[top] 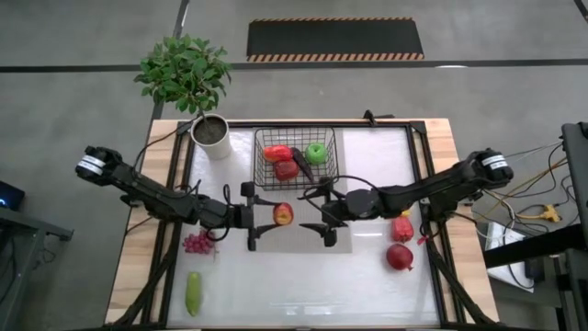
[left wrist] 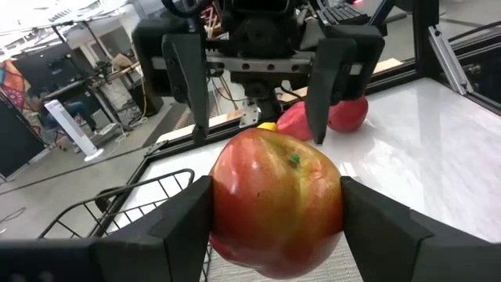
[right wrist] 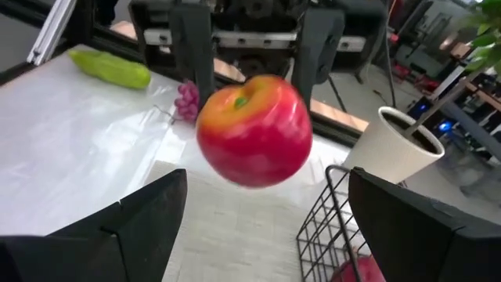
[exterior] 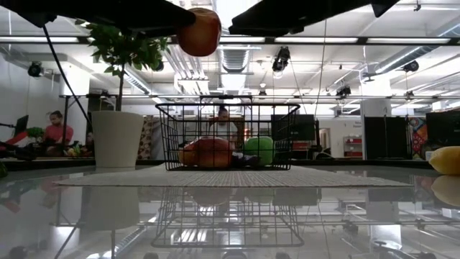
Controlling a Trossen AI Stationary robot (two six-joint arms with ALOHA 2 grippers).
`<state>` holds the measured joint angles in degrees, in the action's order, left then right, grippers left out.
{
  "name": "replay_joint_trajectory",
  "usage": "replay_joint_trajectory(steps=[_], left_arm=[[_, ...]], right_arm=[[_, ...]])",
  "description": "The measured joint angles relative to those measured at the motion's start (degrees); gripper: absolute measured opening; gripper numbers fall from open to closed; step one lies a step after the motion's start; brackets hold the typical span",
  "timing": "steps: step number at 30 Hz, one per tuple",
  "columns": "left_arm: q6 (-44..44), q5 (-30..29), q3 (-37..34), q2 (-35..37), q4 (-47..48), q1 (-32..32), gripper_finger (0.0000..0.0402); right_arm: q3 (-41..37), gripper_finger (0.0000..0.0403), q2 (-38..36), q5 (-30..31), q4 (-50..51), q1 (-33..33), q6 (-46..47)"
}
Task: Build produce basket
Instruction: Put the red apple into the wire basket
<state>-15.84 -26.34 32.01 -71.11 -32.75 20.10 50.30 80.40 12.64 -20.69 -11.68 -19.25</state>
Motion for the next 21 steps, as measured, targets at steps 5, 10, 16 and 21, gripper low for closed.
replay_joint_trajectory(steps=[5, 10, 16, 21], left_arm=[[0.04, 0.00, 0.00, -0.28, -0.96, 0.00, 0.0229], [-1.25, 0.02, 0.00, -3.39, -6.00, -0.30, 0.0229], [-1.68, -0.09, 0.00, -6.81, -10.48, -0.89, 0.0229], [-2.96, 0.38, 0.00, -7.50, -13.48, -1.03, 0.0229]], right_arm=[[0.00, 0.0336, 1.08, 0.45, -2.32, 0.81, 0.18], [-0.04, 0.0336, 3.36, -3.94, -6.66, 1.68, -1.18], [-0.02, 0.0335, 4.11, -4.74, -8.81, 1.64, -3.32], [-0.02, 0.0322, 4.11, -5.24, -8.74, 1.73, -3.49]])
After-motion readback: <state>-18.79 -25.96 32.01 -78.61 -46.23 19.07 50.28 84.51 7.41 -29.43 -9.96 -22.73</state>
